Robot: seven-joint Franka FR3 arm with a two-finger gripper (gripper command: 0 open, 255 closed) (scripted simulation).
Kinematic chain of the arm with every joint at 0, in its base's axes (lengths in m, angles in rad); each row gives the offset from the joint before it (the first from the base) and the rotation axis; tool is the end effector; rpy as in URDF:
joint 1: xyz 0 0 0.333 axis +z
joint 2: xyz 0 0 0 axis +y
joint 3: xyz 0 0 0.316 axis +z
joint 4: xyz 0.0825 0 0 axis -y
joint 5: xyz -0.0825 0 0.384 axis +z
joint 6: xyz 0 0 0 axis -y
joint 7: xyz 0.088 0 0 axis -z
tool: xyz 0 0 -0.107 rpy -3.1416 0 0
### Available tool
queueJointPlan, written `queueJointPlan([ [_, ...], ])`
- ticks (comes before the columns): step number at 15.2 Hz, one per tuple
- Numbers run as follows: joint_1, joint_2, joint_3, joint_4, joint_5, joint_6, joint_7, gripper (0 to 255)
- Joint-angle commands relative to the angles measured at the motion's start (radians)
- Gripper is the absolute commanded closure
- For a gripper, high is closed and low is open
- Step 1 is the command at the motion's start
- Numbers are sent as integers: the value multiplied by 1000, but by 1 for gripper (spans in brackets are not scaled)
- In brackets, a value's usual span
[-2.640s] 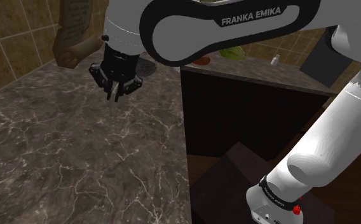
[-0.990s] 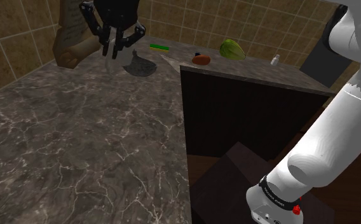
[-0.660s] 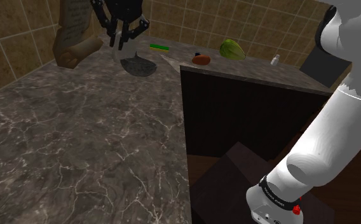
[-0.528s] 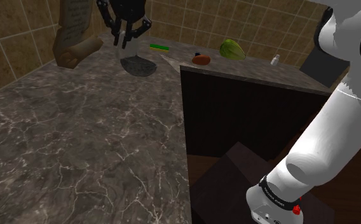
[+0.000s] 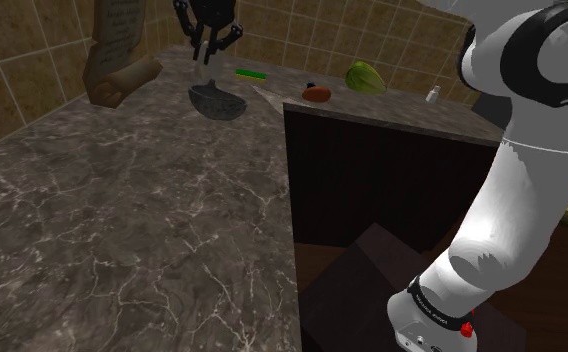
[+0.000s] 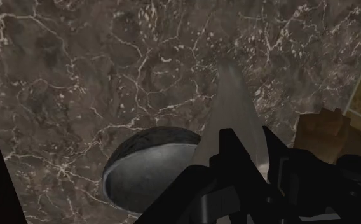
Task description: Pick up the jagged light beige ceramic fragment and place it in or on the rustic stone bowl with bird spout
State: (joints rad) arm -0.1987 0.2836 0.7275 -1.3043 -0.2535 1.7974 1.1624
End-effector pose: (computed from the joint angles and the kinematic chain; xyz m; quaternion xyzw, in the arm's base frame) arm 0.5987 0.2423 0.6412 -0.9368 0.3197 -0.1176 0.0800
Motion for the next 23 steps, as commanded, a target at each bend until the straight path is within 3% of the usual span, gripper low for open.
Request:
queueJointPlan([
  [1, 3, 57, -15, 85, -25, -34, -34, 255],
  [6, 42, 218, -58, 325, -91, -120, -112, 255],
  [7, 59, 260, -68, 394, -107, -146, -130, 255],
  [8, 98, 337, -88, 530, -136, -200, -162, 255],
  [15, 4, 252, -69, 277, -93, -41, -144, 255],
  [23, -45, 215, -62, 120, -76, 76, -135, 255],
])
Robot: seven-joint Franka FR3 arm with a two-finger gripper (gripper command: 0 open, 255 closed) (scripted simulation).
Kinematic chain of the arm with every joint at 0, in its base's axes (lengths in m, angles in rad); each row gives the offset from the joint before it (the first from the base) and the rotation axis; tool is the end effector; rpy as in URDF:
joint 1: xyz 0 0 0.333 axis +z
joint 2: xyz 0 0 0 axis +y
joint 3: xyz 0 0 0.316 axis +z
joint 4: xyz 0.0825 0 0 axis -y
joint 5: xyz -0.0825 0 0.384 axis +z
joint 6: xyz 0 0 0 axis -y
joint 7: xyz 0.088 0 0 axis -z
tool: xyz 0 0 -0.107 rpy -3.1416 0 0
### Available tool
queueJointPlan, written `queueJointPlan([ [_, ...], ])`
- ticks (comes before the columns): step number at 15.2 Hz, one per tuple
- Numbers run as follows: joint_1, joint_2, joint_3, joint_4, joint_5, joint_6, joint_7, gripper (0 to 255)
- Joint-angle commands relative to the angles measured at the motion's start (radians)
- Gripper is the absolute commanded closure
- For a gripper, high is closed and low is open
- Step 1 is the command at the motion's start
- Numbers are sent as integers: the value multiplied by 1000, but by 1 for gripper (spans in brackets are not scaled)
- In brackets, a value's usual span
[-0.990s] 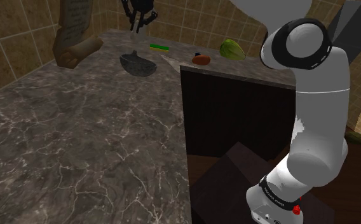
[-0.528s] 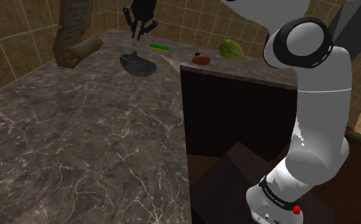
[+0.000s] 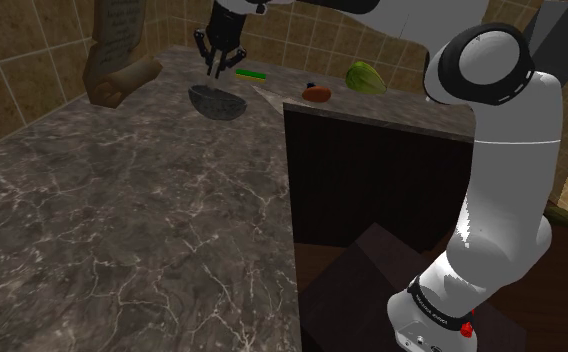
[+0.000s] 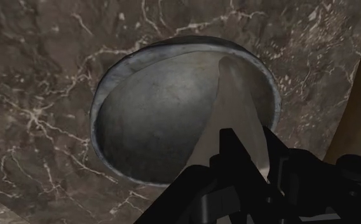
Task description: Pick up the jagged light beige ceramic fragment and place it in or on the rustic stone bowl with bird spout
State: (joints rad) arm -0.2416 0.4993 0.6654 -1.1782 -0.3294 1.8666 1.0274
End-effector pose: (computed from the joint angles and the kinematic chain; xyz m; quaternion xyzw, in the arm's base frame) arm 0.6903 0.1532 0.5754 -0.9369 0.3195 -0.1177 0.0796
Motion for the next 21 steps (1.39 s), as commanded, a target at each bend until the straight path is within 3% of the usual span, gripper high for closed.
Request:
queueJointPlan([
  [1, -2, 0, 0, -6, 0, 7, 0, 255],
  [7, -2, 0, 0, -6, 0, 7, 0, 255],
  [8, -2, 0, 0, -6, 0, 7, 0, 0],
  [13, -2, 0, 0, -6, 0, 7, 0, 0],
  [17, 11, -19, 7, 95, 11, -108, -14, 0],
  [21, 11, -19, 7, 95, 11, -108, -14, 0],
])
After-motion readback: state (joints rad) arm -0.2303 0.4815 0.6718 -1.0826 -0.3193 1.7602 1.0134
